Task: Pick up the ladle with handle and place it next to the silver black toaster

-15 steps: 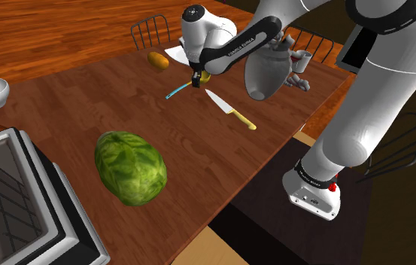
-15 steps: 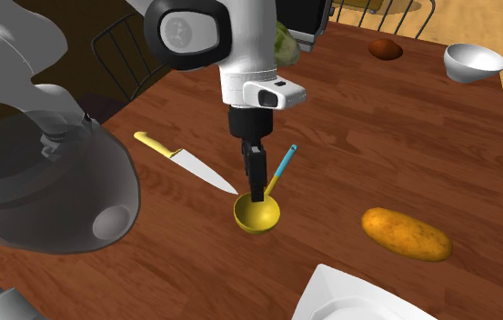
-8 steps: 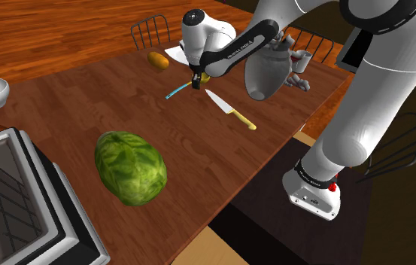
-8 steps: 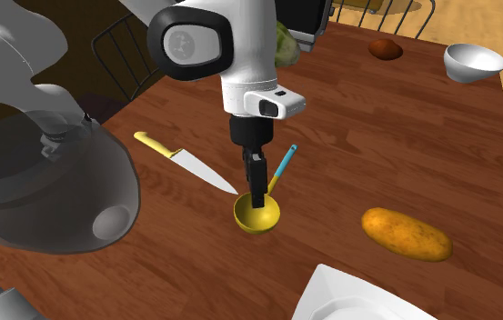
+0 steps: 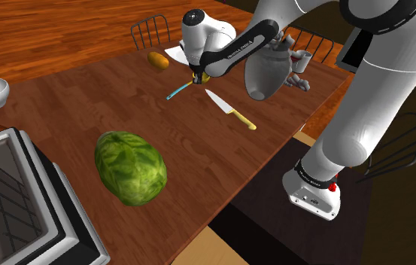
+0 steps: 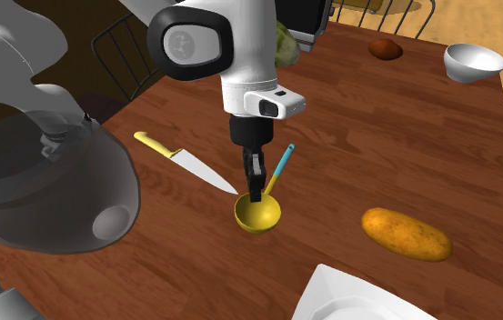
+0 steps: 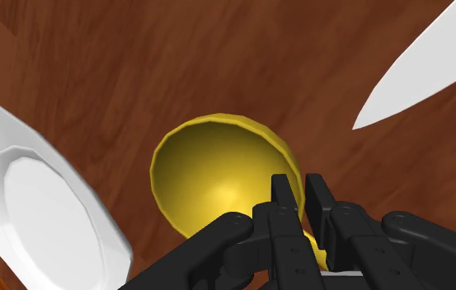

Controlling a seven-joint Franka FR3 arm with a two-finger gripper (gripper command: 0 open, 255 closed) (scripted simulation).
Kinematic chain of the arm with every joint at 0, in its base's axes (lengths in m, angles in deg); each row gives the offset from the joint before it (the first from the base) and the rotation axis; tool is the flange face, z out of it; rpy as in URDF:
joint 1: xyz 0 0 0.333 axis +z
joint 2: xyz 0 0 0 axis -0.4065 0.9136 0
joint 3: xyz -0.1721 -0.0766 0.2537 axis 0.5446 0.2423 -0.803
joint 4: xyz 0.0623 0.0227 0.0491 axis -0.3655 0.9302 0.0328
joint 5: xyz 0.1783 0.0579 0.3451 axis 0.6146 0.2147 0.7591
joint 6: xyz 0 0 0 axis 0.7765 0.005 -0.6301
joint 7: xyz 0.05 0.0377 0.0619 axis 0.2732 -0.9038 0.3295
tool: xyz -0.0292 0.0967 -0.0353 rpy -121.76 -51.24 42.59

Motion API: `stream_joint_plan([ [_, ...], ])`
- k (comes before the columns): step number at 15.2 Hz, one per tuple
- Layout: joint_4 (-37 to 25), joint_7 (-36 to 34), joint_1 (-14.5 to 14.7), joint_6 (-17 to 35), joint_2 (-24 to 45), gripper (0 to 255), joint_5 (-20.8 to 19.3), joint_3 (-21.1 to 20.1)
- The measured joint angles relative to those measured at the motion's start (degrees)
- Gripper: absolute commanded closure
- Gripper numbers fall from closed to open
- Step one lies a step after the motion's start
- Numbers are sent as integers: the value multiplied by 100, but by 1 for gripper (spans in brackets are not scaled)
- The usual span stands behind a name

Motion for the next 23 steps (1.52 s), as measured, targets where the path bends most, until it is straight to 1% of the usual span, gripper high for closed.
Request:
stream_joint_plan([
  [5,0,0,0,0,1,255,0,1],
  [8,1,101,-6,-100,-121,255,84,-17],
  [23,-460,787,2,-965,-662,255,629,-105],
])
